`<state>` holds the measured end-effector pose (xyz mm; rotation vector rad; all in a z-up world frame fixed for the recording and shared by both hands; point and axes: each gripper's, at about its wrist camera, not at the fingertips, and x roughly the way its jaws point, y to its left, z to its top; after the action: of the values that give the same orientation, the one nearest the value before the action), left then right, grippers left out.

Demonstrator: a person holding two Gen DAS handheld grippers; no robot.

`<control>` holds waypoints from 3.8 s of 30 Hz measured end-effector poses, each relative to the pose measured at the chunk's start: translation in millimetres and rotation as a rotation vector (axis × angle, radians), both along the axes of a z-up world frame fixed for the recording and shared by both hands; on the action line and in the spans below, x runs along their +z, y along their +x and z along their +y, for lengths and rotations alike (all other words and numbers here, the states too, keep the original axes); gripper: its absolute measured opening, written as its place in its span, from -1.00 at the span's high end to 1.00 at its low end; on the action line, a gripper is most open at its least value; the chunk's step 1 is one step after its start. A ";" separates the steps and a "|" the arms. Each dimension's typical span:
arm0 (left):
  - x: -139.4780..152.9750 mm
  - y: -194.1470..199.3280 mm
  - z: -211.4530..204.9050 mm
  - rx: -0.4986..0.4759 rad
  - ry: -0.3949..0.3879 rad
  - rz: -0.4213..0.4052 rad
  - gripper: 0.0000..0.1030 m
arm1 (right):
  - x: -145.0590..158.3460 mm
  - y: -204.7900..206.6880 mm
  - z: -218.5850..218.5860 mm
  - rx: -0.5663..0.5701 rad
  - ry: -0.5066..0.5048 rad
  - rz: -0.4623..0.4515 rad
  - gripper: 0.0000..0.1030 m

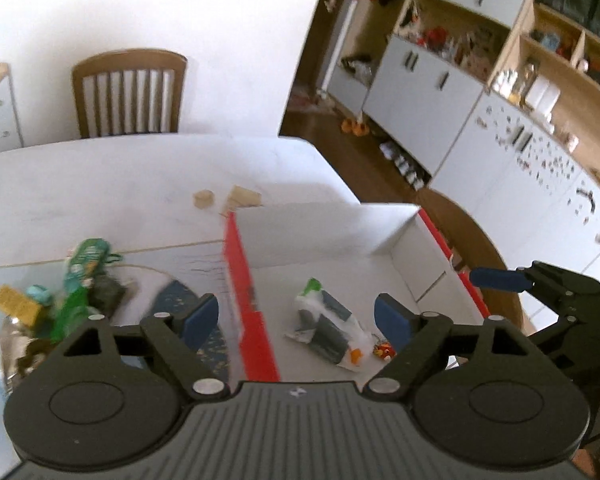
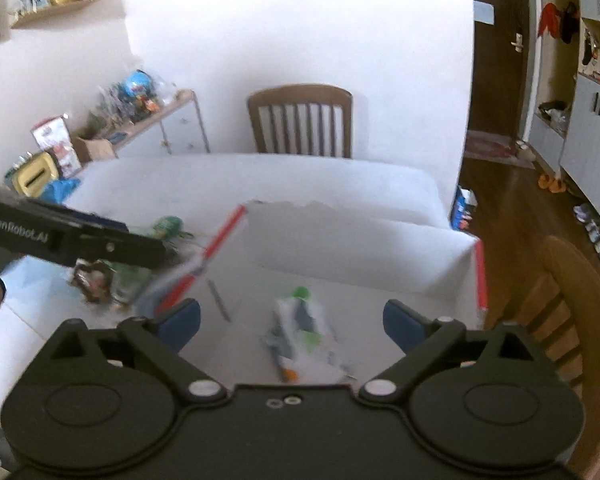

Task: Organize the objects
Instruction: 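Withdraw both grippers from the shoebox back over the cluttered table, then grasp white fluffy bag with left gripper while right gripper grasps brown fuzzy cord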

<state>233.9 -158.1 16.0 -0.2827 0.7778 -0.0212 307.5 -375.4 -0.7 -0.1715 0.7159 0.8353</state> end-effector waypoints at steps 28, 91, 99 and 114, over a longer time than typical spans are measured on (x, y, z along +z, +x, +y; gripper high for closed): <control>-6.1 -167.5 155.6 0.165 0.154 -0.157 -1.00 | 13.4 -124.4 163.1 0.139 -0.022 -0.009 -0.94; -171.2 -89.2 271.0 -0.036 0.173 -0.010 -0.24 | -118.7 -111.9 320.1 0.117 -0.275 0.133 0.33; -170.5 -90.2 268.9 -0.039 0.162 -0.010 0.03 | -126.4 -118.6 314.5 0.124 -0.298 0.188 0.25; -171.2 -105.7 271.4 0.011 0.160 0.022 0.57 | -130.6 -129.1 301.8 0.155 -0.319 0.151 0.79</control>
<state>128.2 113.2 -155.1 -0.1360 0.7948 0.0545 178.4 -73.6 -131.3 -0.4583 0.9859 0.8842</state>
